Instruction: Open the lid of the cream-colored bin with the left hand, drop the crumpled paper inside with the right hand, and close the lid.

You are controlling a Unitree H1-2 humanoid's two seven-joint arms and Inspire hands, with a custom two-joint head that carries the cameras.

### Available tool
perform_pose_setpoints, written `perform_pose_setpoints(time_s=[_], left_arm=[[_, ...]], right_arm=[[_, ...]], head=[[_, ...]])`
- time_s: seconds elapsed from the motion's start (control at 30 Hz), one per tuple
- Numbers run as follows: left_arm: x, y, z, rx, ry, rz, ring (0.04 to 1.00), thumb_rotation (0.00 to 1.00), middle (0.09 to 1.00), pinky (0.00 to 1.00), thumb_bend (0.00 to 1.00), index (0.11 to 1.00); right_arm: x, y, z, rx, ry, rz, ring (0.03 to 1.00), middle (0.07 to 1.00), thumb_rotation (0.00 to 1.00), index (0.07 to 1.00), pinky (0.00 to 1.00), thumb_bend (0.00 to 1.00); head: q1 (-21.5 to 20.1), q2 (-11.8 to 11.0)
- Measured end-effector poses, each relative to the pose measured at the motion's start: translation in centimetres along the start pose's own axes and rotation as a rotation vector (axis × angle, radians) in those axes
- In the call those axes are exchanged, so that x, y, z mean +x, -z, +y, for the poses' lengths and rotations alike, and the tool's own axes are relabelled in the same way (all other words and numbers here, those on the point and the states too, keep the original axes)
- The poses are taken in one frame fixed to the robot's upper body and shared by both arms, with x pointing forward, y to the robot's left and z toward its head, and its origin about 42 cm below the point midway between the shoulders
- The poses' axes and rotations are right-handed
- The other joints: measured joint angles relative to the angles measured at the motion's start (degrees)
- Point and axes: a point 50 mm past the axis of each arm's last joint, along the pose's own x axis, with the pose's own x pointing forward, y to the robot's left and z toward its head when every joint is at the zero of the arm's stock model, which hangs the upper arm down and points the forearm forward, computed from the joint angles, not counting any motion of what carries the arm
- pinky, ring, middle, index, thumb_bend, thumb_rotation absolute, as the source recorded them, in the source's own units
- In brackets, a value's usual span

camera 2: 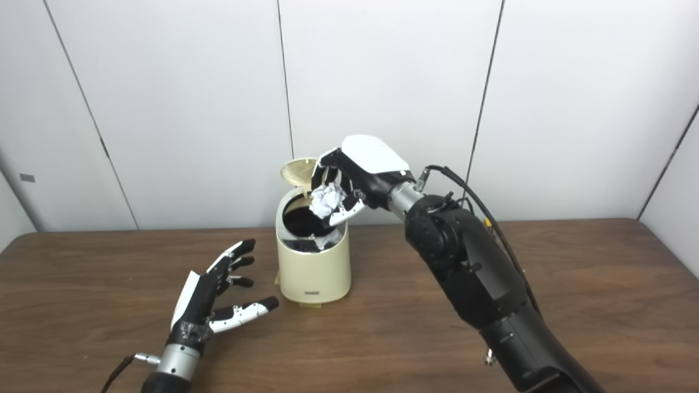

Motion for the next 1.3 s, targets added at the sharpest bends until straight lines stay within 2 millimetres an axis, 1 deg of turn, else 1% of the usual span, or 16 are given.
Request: perform_pose_setpoints(time_s=[0.27,0.43,0.6,0.7,0.73,0.77,0.8,0.83,0.87,0.9,0.93,1.0,1.07,1.3], left_arm=[[0.0,-0.1,-0.2,-0.003,0.002,0.001,0.842,0.26,0.891,0.67,0.87,0.904],[0.0,-0.1,-0.3,-0.002,0.002,0.0,0.843,0.27,0.889,0.67,0.88,0.903],[0.1,-0.2,-0.4,-0.003,0.002,0.002,0.841,0.27,0.89,0.66,0.87,0.902],[0.1,-0.2,-0.4,-0.002,0.001,0.0,0.838,0.26,0.892,0.66,0.86,0.904],[0.0,-0.2,-0.4,-0.002,0.001,0.0,0.84,0.26,0.893,0.66,0.86,0.904],[0.0,-0.2,-0.4,-0.002,0.001,-0.001,0.843,0.26,0.895,0.67,0.86,0.906],[0.0,-0.3,-0.4,-0.002,0.001,-0.001,0.844,0.26,0.896,0.67,0.86,0.906],[0.0,-0.3,-0.5,-0.003,0.002,-0.001,0.844,0.26,0.896,0.67,0.86,0.905],[0.0,-0.3,-0.5,-0.003,0.002,-0.001,0.843,0.25,0.895,0.67,0.85,0.903],[0.0,-0.3,-0.5,-0.003,0.002,-0.001,0.843,0.25,0.895,0.67,0.85,0.903],[0.0,-0.3,-0.5,-0.003,0.002,-0.001,0.843,0.24,0.895,0.67,0.85,0.901],[0.0,-0.3,-0.5,-0.003,0.002,-0.001,0.843,0.24,0.893,0.67,0.85,0.899],[0.0,-0.3,-0.5,-0.004,0.002,-0.001,0.842,0.25,0.893,0.67,0.86,0.898],[0.0,-0.3,-0.6,-0.004,0.005,-0.001,0.843,0.26,0.895,0.68,0.85,0.897]], right_arm=[[0.4,-0.2,1.3,-0.015,-0.014,0.008,0.377,0.502,0.0,0.525,0.32,0.51],[0.6,-0.8,1.9,-0.021,-0.025,-0.004,0.376,0.5,0.0,0.526,0.33,0.51],[0.8,-1.4,2.4,-0.028,-0.033,-0.016,0.376,0.498,0.0,0.519,0.34,0.51],[0.8,-1.7,2.6,-0.065,-0.044,-0.022,0.389,0.497,0.0,0.538,0.35,0.51],[0.7,-1.9,2.6,-0.086,-0.048,-0.021,0.424,0.539,0.03,0.524,0.36,0.52],[0.7,-2.2,2.5,-0.113,-0.055,-0.021,0.474,0.602,0.09,0.507,0.37,0.52],[0.6,-2.4,2.5,-0.137,-0.064,-0.019,0.504,0.633,0.11,0.501,0.38,0.52],[0.5,-2.6,2.4,-0.151,-0.072,-0.015,0.549,0.67,0.12,0.532,0.41,0.6],[0.5,-2.7,2.4,-0.162,-0.081,-0.011,0.595,0.704,0.11,0.599,0.44,0.74],[0.5,-2.8,2.3,-0.166,-0.091,-0.003,0.629,0.729,0.11,0.637,0.46,0.81],[0.5,-2.8,2.3,-0.169,-0.098,0.008,0.662,0.755,0.1,0.667,0.49,0.86],[0.4,-2.9,2.2,-0.174,-0.112,0.013,0.684,0.777,0.11,0.689,0.51,0.89],[0.3,-3.0,2.2,-0.183,-0.123,0.012,0.693,0.788,0.11,0.703,0.51,0.89],[0.3,-3.2,2.2,-0.186,-0.156,0.013,0.668,0.78,0.09,0.72,0.5,0.88]], head=[[0.1,0.0],[0.3,0.2],[0.4,0.2],[0.5,0.2],[0.6,0.3],[0.6,0.3],[0.6,0.3],[0.7,0.2],[0.7,0.2],[0.6,0.2],[0.5,0.2],[0.5,0.2],[0.4,0.0],[0.4,0.0]])
